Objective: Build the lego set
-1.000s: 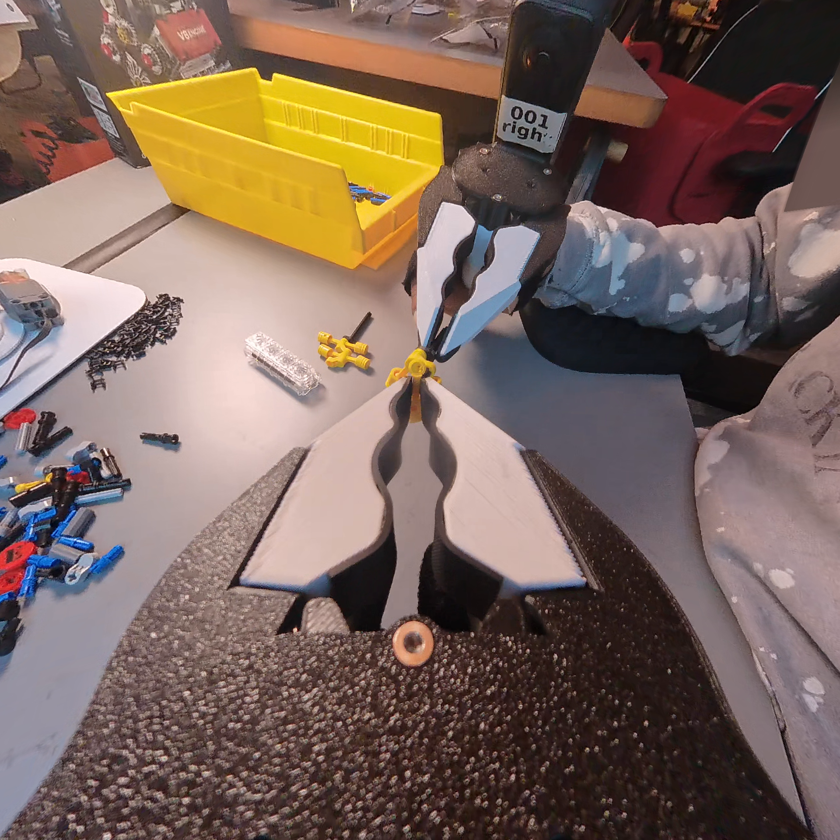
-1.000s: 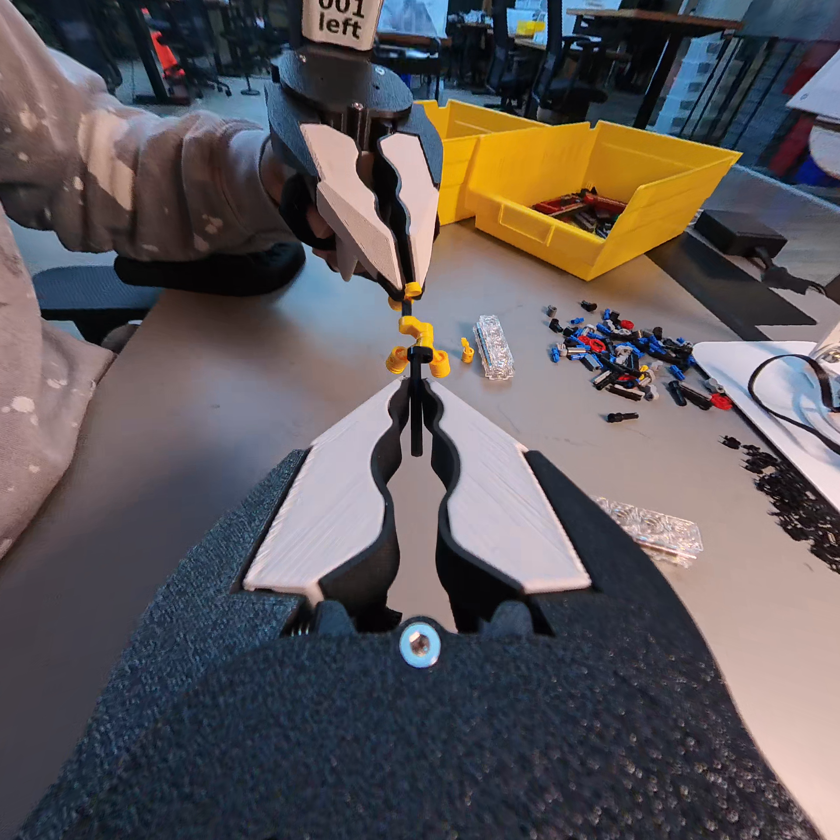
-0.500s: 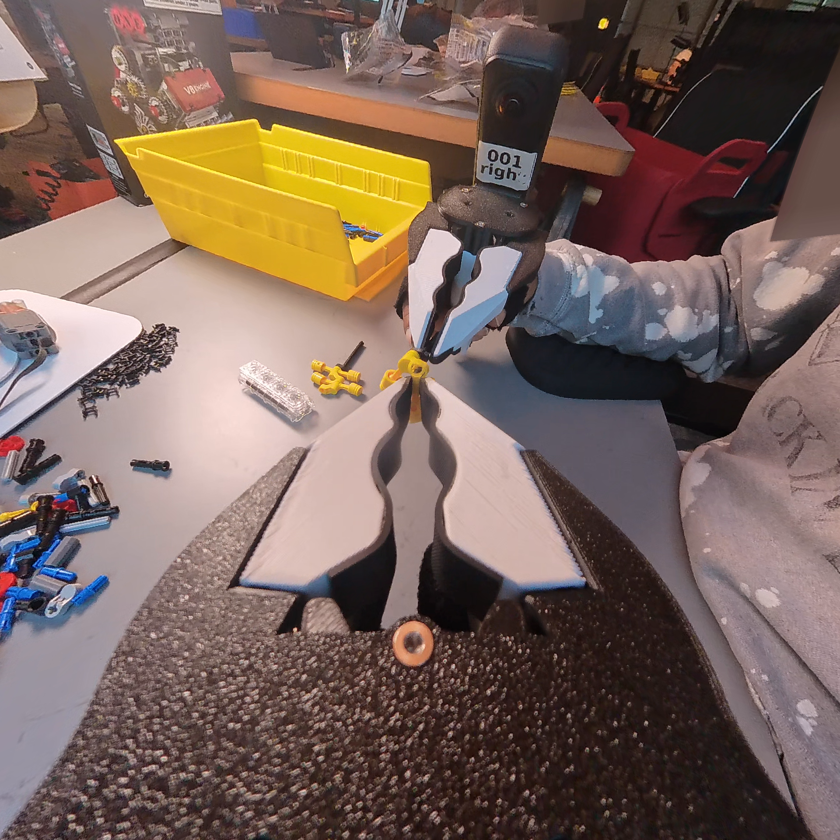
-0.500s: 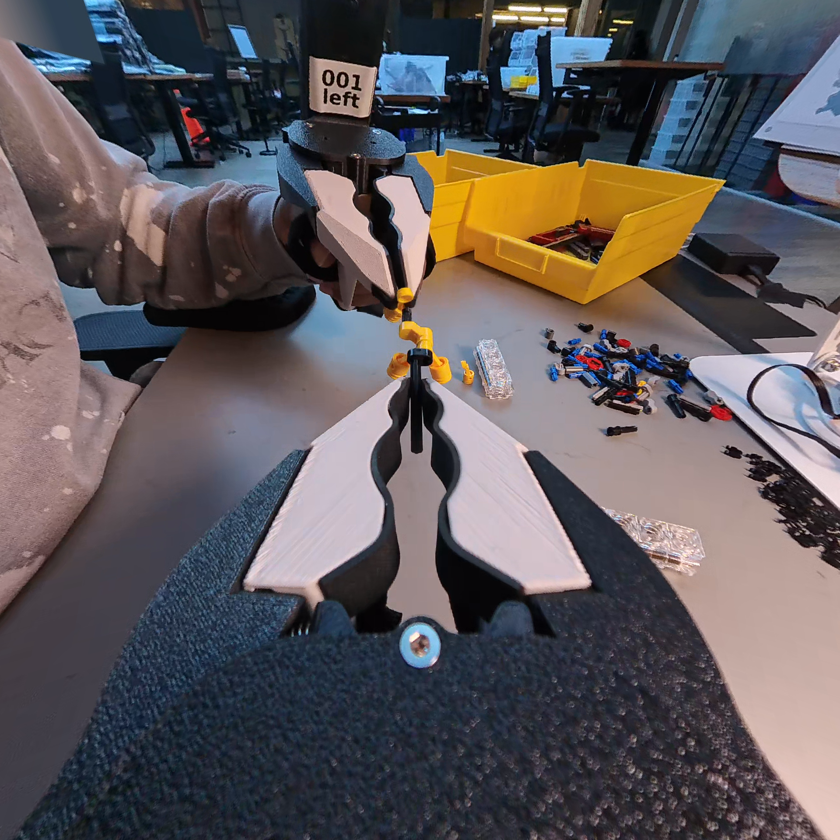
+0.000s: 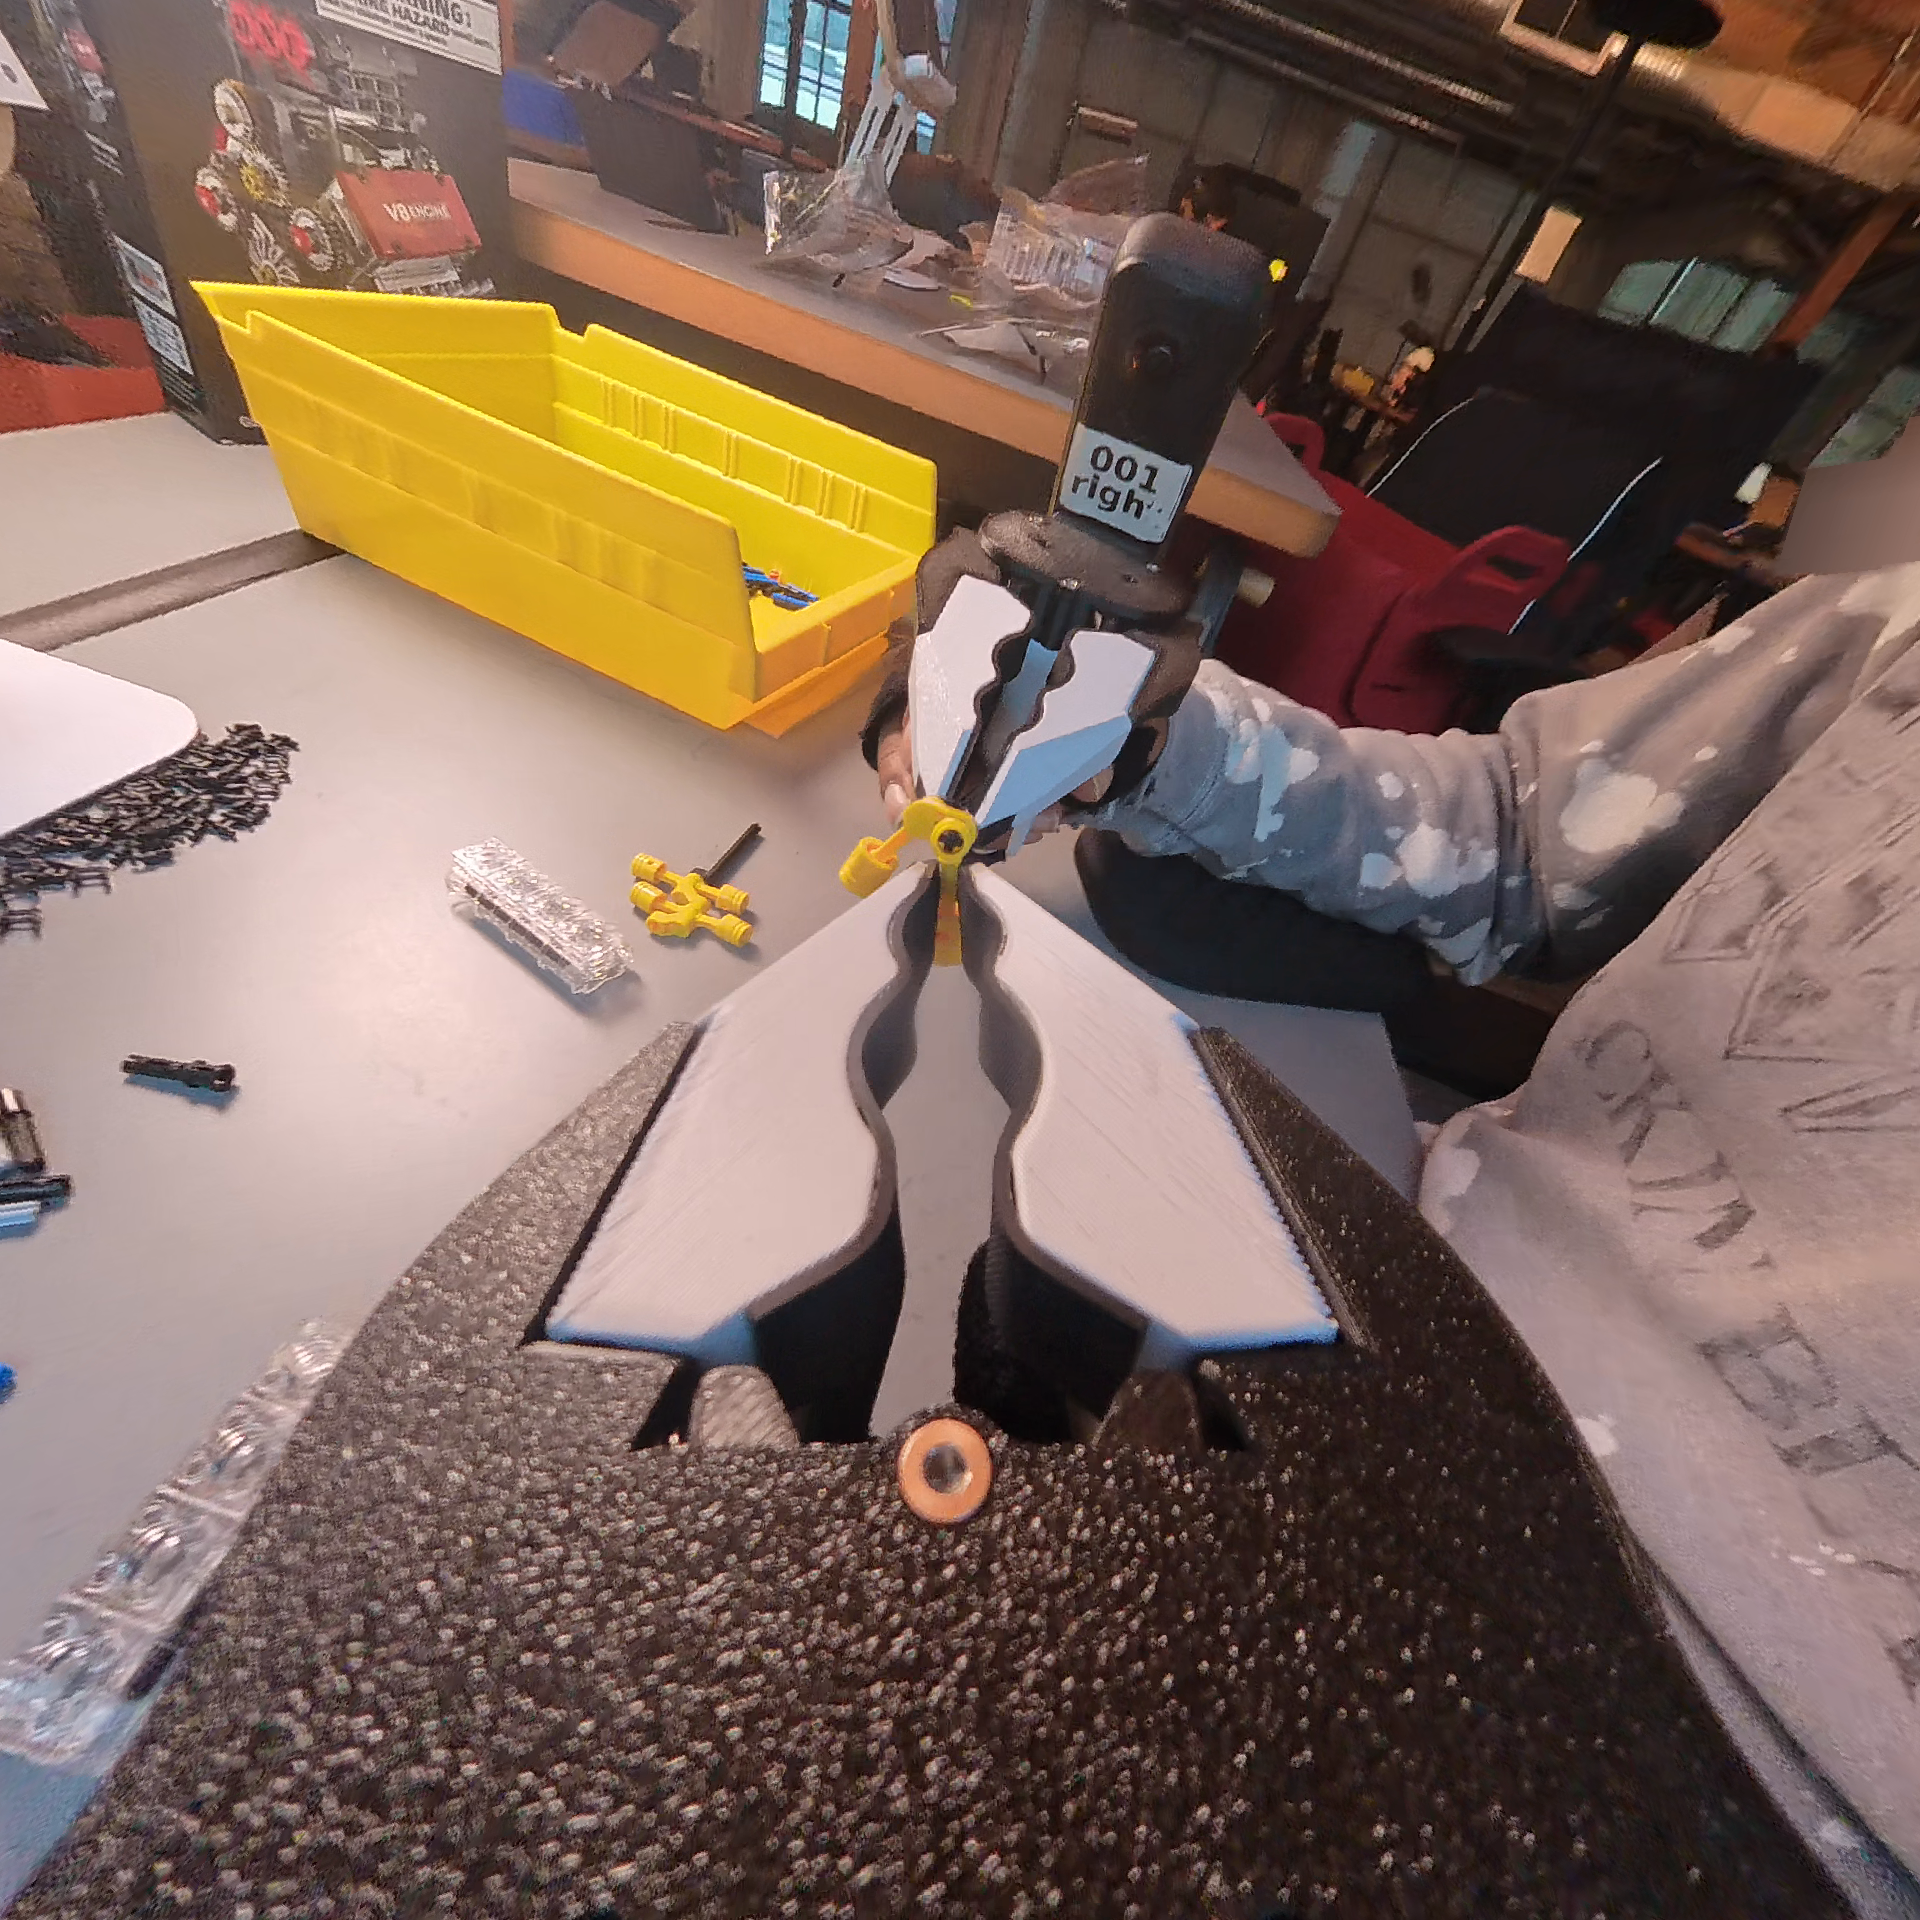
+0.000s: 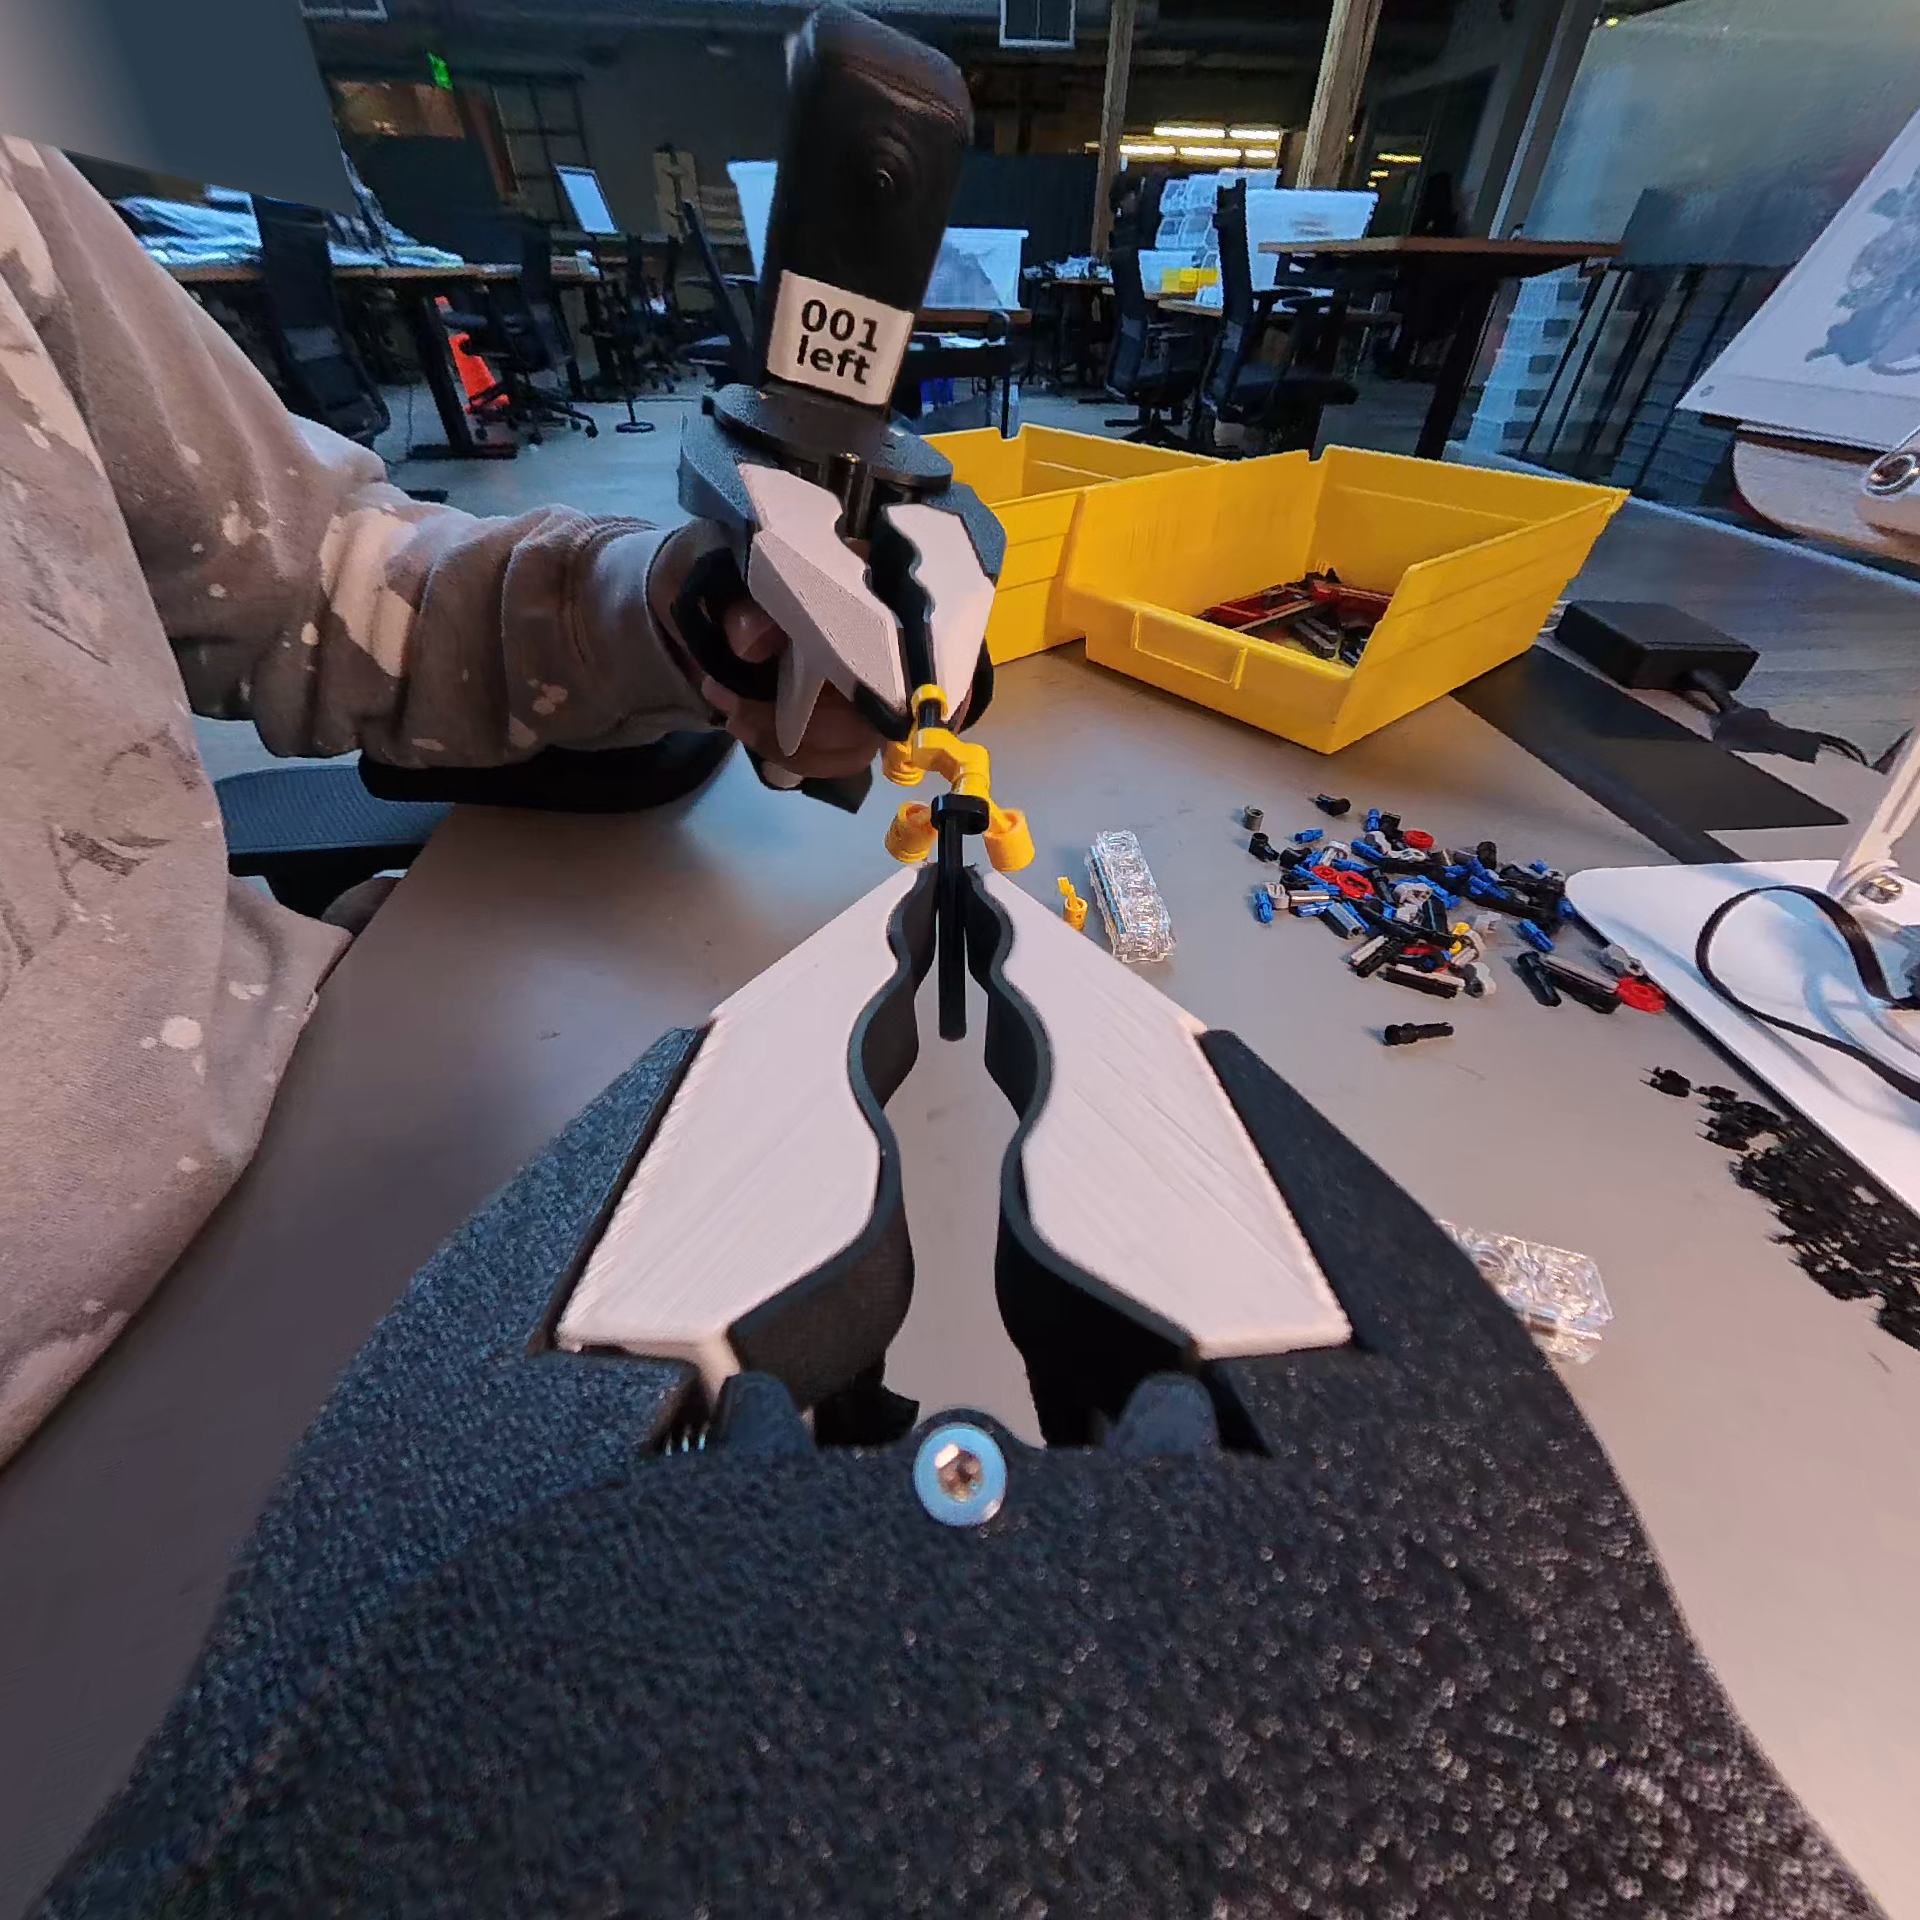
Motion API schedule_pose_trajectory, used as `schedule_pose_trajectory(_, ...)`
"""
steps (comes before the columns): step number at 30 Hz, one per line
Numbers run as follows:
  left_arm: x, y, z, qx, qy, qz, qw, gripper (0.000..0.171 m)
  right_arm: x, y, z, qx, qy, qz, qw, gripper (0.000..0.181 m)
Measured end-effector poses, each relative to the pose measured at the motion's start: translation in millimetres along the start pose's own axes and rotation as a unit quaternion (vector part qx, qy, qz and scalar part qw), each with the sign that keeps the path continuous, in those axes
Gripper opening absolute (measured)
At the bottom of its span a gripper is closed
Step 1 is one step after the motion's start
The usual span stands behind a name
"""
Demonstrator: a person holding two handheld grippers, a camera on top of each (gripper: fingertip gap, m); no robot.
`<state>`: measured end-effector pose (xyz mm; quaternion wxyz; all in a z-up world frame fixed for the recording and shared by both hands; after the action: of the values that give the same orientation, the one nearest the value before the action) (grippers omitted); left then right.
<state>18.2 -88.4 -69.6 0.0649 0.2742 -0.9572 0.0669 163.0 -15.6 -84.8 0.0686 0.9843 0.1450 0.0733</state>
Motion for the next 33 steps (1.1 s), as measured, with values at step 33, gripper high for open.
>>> schedule_pose_trajectory(33,-6,11,16,0.194,0.052,-0.003,0.98,0.01,-18,3,7,0.126,0.047,0.105,0.985,0.004)
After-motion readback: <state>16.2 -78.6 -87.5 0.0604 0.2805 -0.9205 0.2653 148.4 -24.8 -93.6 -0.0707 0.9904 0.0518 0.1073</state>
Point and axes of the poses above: each gripper's, where its closed fingertips meet, x back along the fingers, z out of its underside, y = z × x across the jaws, the point moved 7 cm from there along x, back along the fingers, and after that the axes turned 10 degrees about -x, right-handed, at the moved point
